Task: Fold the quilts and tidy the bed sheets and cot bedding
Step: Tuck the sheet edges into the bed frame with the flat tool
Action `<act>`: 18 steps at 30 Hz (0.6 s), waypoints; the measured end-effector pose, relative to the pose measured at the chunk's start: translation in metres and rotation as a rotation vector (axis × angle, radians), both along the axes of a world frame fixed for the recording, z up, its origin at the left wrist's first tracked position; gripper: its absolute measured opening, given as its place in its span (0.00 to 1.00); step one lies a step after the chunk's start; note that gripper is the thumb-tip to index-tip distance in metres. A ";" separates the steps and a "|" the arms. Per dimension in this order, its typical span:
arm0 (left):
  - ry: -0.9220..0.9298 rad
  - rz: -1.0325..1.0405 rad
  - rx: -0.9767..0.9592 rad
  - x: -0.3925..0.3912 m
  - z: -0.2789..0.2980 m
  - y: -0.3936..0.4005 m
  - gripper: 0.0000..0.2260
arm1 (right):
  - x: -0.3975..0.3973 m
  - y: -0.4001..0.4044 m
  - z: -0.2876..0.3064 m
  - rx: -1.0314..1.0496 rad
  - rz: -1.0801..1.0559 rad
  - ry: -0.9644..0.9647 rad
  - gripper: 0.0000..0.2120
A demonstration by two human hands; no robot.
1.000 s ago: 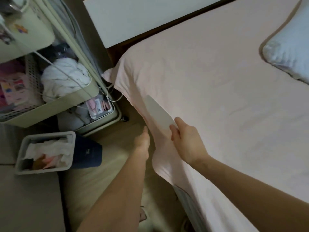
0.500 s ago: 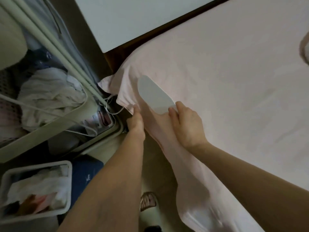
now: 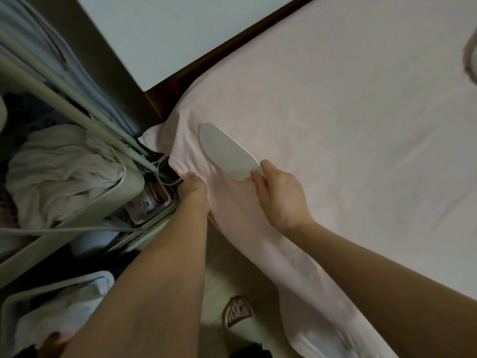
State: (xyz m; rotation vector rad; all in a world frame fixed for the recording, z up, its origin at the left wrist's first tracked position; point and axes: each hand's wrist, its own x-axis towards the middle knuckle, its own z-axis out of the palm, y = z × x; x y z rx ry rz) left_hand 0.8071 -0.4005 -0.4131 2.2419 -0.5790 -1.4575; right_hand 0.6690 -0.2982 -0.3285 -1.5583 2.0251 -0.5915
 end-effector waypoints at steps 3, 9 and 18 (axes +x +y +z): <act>0.113 -0.075 0.155 -0.023 0.009 0.056 0.27 | -0.011 0.017 0.022 0.001 -0.016 -0.063 0.12; 0.290 -0.171 0.245 -0.073 0.056 0.160 0.25 | -0.050 0.094 0.060 -0.047 -0.104 -0.044 0.12; 0.239 0.043 0.122 -0.111 0.058 0.342 0.33 | -0.111 0.282 0.085 -0.048 -0.188 -0.087 0.10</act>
